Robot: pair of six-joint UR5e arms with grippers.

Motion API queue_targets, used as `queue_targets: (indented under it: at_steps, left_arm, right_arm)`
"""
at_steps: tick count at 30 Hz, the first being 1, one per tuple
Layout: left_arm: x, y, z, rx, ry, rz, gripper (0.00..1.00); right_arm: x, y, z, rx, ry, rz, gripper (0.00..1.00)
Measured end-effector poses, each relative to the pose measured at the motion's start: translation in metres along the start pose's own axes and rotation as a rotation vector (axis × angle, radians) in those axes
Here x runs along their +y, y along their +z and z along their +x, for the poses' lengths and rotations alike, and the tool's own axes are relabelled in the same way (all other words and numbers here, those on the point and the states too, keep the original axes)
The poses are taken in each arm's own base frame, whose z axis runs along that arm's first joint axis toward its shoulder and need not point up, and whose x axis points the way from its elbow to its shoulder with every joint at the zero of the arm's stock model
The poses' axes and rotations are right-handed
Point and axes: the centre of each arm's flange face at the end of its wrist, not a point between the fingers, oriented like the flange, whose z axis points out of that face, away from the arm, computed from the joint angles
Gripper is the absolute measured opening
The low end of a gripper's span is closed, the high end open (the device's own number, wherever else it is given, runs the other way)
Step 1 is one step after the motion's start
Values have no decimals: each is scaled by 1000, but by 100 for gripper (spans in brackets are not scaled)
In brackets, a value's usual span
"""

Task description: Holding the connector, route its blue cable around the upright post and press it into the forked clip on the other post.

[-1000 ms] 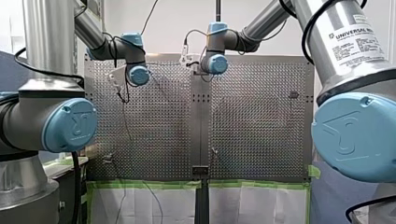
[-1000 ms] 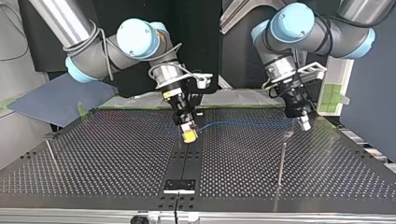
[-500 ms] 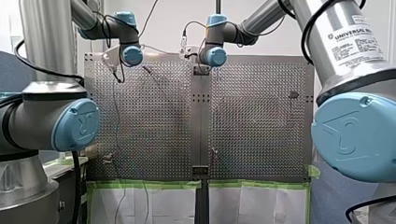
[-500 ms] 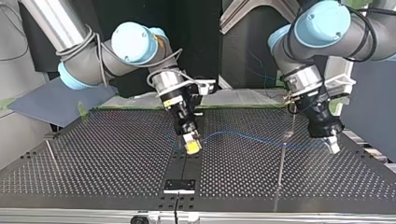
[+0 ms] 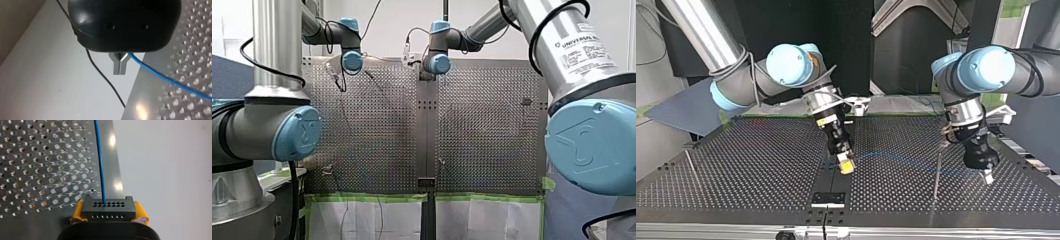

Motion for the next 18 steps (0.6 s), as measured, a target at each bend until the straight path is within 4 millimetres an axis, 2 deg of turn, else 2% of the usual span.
queue_targets:
  at_steps: [4,7,18]
  left_arm:
    - [11,14,3,12,11,-4,0]
    - [22,22,12,30,20,-5,0]
    - [36,30,66,138,23,43,0]
  right_arm:
    - [1,4,-9,-7,0,-1,0]
    - [2,7,-14,-12,0,-2,0]
    - [12,10,-25,-17,-2,-25,0]
